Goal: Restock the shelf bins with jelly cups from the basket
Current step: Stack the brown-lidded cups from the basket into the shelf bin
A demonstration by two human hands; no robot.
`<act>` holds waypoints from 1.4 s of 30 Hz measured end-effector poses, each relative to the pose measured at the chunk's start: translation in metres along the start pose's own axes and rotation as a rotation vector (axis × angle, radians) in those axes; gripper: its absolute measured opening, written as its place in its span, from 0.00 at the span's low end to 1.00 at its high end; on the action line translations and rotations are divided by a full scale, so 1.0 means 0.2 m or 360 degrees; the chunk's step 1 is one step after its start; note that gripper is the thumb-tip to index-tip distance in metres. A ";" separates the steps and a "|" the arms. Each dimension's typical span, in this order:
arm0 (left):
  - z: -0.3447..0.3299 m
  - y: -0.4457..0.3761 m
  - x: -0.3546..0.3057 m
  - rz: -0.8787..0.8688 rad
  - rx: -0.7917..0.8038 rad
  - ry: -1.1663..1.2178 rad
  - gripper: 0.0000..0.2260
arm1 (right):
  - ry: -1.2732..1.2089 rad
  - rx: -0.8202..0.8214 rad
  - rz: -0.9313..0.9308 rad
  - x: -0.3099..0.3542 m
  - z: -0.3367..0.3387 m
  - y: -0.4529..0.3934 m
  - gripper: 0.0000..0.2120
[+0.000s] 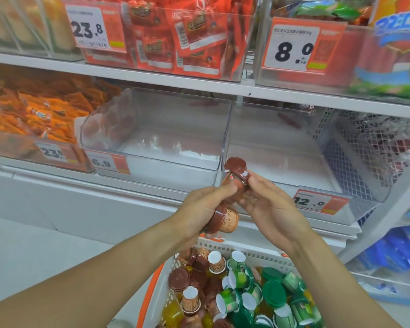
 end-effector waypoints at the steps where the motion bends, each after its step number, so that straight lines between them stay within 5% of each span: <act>1: 0.00 -0.01 -0.01 -0.0015 -0.0022 0.0010 0.22 | 0.0010 -0.0017 0.0018 0.01 0.00 0.00 0.26; 5: 0.00 -0.02 -0.02 0.0077 -0.0029 0.0057 0.22 | 0.0144 -0.0127 0.0320 0.23 -0.02 -0.04 0.19; 9: 0.01 -0.04 0.00 0.0204 -0.0031 0.0127 0.20 | 0.0715 -0.0399 0.0636 0.48 -0.02 -0.26 0.12; 13: 0.01 -0.05 0.02 0.0332 0.0033 0.0190 0.11 | 0.0798 -0.0446 0.0260 0.44 0.04 -0.60 0.16; 20: 0.04 -0.07 0.08 0.0418 0.0022 0.0131 0.18 | 0.1307 -0.0394 -0.0088 0.23 0.10 -0.90 0.22; 27: 0.07 -0.08 0.11 0.0452 0.0009 0.0034 0.24 | 0.1264 -0.0352 -0.0173 0.16 0.05 -0.95 0.17; 34: 0.04 -0.08 0.07 0.0428 -0.0085 0.0119 0.28 | 0.1454 -0.0312 -0.0007 0.18 0.03 -0.92 0.16; 38: 0.06 -0.07 0.06 0.0487 -0.0199 0.0248 0.25 | 0.1539 -0.0542 0.0581 0.37 -0.02 -0.85 0.09; 42: 0.07 -0.05 0.02 0.0559 -0.0241 0.0451 0.23 | 0.1561 -0.0130 0.0770 0.47 -0.17 -0.50 0.04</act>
Point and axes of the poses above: each hand's wrist, its own y-axis away from the middle knuckle, its own z-axis out of the back of the hand, x = y × z, the point moved 6 cm from there along -y, towards the middle knuckle, and after that the axes turned 14 degrees about -x, right-handed, at the moved point
